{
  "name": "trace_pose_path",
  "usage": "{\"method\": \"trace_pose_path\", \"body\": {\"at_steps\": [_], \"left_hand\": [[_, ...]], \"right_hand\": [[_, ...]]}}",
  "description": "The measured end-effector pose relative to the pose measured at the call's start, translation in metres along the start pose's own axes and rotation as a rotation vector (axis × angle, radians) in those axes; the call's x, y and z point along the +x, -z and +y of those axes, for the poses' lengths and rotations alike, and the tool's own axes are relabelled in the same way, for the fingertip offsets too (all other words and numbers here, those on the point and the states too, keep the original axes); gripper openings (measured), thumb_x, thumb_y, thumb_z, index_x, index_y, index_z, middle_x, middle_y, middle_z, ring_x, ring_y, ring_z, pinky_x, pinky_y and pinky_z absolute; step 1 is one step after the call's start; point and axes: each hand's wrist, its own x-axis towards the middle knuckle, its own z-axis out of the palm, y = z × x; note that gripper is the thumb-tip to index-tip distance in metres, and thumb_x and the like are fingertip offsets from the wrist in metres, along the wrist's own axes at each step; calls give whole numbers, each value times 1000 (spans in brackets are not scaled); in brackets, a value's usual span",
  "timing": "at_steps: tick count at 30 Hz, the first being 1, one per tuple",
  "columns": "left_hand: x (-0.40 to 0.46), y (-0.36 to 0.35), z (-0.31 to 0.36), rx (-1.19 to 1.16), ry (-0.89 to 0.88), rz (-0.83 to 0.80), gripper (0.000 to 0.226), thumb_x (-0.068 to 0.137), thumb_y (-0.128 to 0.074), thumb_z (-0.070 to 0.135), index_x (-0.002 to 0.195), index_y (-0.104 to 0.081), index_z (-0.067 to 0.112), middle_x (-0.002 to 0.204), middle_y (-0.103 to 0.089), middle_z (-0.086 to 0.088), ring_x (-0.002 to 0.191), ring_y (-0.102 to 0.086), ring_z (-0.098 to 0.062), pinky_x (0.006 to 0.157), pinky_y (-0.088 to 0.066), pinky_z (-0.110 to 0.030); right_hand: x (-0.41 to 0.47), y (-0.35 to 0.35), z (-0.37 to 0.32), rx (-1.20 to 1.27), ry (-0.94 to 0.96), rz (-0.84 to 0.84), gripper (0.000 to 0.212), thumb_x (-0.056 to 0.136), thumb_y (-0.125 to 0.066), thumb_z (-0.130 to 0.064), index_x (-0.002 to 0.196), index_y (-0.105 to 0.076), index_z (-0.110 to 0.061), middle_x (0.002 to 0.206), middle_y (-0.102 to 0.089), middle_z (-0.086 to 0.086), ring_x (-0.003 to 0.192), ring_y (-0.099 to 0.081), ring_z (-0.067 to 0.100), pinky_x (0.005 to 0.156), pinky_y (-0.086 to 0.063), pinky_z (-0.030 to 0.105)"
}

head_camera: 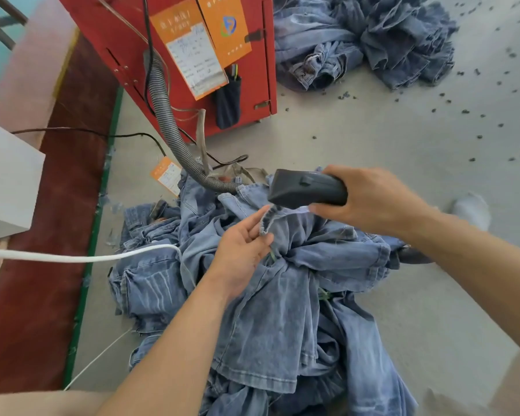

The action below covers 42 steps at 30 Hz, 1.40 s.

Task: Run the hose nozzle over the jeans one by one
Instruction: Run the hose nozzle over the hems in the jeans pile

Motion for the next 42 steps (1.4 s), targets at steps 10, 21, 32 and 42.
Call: {"method": "trace_pose_path", "body": {"at_steps": [10,21,32,42], "left_hand": [[-4,0,1,-104,62,-40,46,95,-58,-11,120,-76,24,112,-59,-14,104,-34,-29,95,-29,-46],[-11,10,4,-73,81,-57,55,97,-50,-17,145,-55,8,123,-73,-11,109,-70,-18,93,-55,-28],[-3,26,13,-300,143,153,57,85,-37,-17,130,-61,7,121,-64,-28,102,-62,-39,83,-57,-43],[26,9,8,730,87,108,10,92,-75,29,101,-77,35,89,-72,23,87,-64,3,74,-50,-23]], "right_hand": [[1,-2,-11,-17,19,-60,29,88,-68,-60,108,-57,-43,83,-66,-16,69,-62,3,61,-52,30],[-6,-23,-8,-96,47,-153,36,87,-66,-66,114,-52,-45,85,-64,-19,72,-63,7,64,-55,34],[-8,10,84,-111,-194,-274,23,87,-78,-49,101,-62,-40,80,-69,-17,72,-65,7,66,-53,30],[11,-31,32,-117,-112,-99,32,90,-68,-62,111,-57,-41,82,-67,-14,67,-63,9,65,-60,40]]}}
